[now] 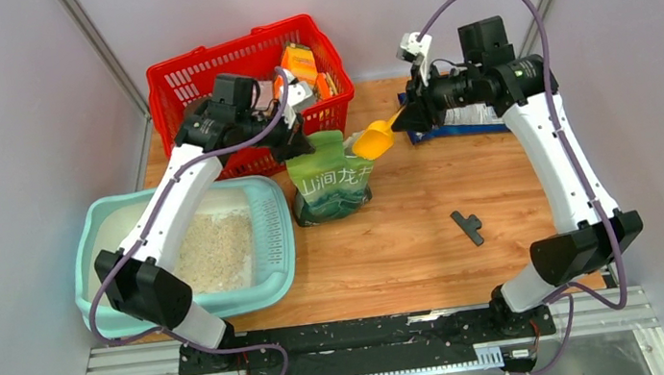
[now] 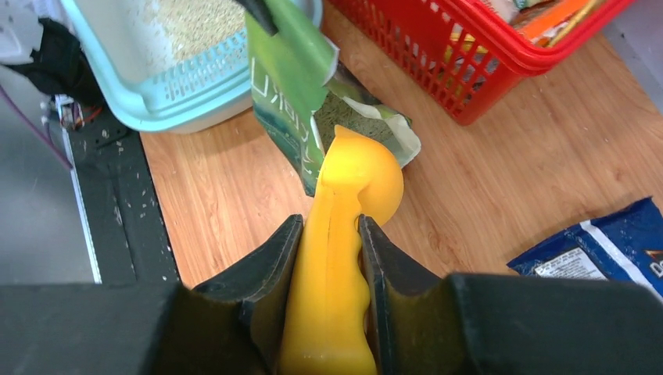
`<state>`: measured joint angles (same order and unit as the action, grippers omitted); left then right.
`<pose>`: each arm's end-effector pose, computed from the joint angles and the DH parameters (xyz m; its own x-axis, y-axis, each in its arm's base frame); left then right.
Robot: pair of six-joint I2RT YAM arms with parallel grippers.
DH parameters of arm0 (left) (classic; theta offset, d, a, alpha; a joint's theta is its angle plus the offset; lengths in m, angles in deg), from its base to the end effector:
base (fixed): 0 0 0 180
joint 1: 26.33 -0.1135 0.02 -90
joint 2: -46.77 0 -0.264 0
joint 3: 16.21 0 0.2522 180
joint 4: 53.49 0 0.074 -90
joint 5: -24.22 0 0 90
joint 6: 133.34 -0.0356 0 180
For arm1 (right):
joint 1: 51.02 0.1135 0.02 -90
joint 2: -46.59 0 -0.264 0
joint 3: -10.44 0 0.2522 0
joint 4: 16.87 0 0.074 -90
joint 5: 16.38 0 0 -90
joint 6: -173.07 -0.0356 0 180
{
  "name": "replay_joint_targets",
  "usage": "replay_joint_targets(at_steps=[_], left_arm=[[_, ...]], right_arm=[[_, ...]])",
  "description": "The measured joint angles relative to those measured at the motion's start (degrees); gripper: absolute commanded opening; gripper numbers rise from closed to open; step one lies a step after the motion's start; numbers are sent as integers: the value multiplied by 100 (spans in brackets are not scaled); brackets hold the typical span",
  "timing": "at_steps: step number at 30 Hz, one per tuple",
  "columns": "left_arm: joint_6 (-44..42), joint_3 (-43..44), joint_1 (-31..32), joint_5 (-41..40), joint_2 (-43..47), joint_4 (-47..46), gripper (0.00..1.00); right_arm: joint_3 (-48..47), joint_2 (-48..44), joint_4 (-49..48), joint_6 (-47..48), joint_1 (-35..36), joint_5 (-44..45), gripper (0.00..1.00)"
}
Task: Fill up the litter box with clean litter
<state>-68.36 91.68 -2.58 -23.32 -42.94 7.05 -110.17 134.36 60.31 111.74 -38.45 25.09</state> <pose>0.2945 -0.1559 0.3886 -0.2401 0.4465 -0.8620 0.9438 0.3151 -0.0997 0.2786 0.0895 0.4459 -0.2784 -0.3876 -0.8788 -0.9127 0.3918 0.1164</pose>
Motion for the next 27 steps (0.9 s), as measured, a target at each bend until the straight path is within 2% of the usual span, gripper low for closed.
replay_joint_targets(at_steps=[6,11,19,24,27], left_arm=[[212,-59,31,-98,33,-153,0],[225,-140,105,-144,125,-181,0],[367,-527,280,-345,470,-448,0],[573,-691,332,-472,575,-675,0],[702,-754,358,-535,625,-758,0]], right_arm=[[-168,37,496,905,407,173,0],[-181,219,398,837,778,675,0],[155,527,-481,-1349,1182,2118,0],[160,535,-590,-2455,1550,3008,0],[175,584,-588,-2933,1744,3244,0]])
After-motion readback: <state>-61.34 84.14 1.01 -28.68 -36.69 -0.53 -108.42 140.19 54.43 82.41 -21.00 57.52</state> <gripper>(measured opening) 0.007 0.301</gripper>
